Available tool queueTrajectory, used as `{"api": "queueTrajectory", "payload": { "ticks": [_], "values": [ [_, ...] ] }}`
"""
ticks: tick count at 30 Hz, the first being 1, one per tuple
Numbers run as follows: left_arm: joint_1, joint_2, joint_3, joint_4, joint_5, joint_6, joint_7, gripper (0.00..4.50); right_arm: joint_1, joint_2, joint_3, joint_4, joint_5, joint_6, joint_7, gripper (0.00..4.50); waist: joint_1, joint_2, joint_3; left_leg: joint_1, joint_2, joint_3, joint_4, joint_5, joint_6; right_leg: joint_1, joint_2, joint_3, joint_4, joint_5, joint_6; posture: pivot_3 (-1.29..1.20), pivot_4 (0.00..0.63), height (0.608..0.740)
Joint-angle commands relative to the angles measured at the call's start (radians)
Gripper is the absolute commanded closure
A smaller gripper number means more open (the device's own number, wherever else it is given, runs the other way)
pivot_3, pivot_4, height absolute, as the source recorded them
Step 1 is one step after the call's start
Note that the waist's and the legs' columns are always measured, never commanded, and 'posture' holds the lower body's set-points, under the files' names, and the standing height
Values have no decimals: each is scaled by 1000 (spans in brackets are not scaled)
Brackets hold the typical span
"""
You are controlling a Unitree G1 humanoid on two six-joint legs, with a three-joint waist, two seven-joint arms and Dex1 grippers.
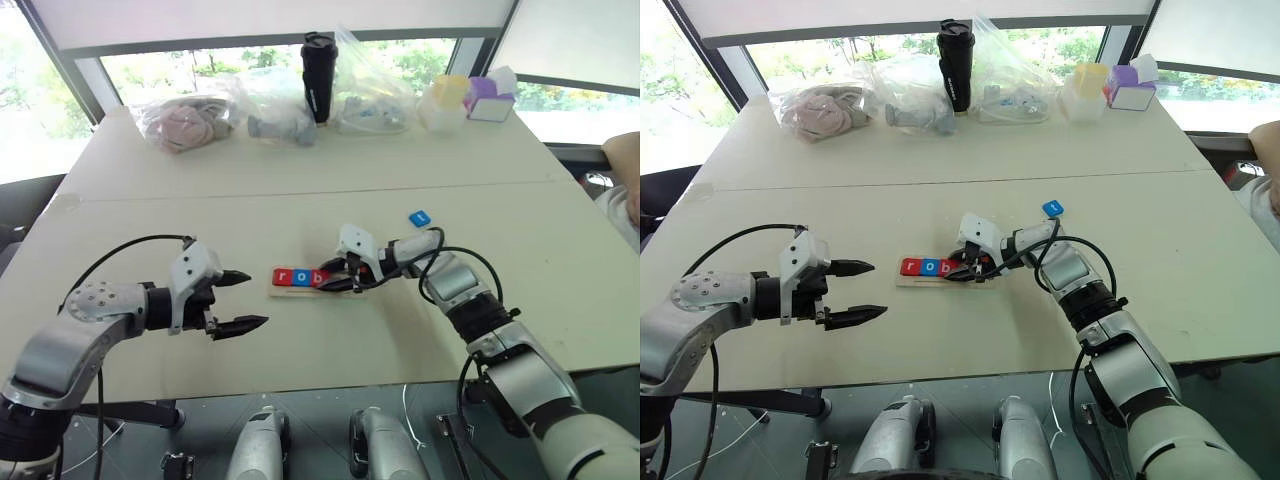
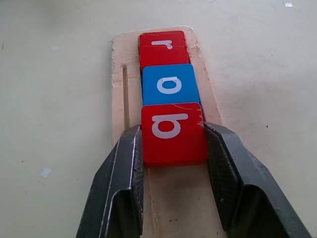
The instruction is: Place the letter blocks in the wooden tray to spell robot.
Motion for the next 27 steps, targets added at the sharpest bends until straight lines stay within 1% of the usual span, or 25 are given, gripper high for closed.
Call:
{"api": "queueTrajectory", "payload": {
  "ticks": [1,2,9,17,21,27],
  "values": [
    [-7,-2,2,-27,-1,-4,4,0,-20,1,-30,-16,0,-3,-5,1349,0,0,0,0,0,0,0,0,0,0,0,0,0,0,0,0,150,740],
    [-7,-2,1,-26,-1,-5,4,0,-23,0,-39,-25,7,1,-5,861,0,0,0,0,0,0,0,0,0,0,0,0,0,0,0,0,150,740],
    [-11,-8,-4,-16,4,-8,6,0,-20,1,-84,-106,43,36,-9,861,0,0,0,0,0,1,0,0,0,0,0,1,0,0,0,0,150,740],
    [-18,-9,-11,-11,6,-9,4,0,8,0,-90,-185,50,75,-10,861,1,0,0,0,0,1,0,0,0,0,0,1,0,0,0,0,150,740],
    [-23,-8,-13,-5,6,-12,3,0,21,-7,-67,-154,7,20,-23,861,1,0,0,0,0,1,0,0,0,0,0,2,0,0,0,0,150,740],
    [-24,-9,-13,-6,6,-11,6,0,6,9,-49,-51,-54,-72,-67,861,-2,0,0,0,0,1,0,0,0,0,0,2,0,0,0,0,150,740]
  ]
}}
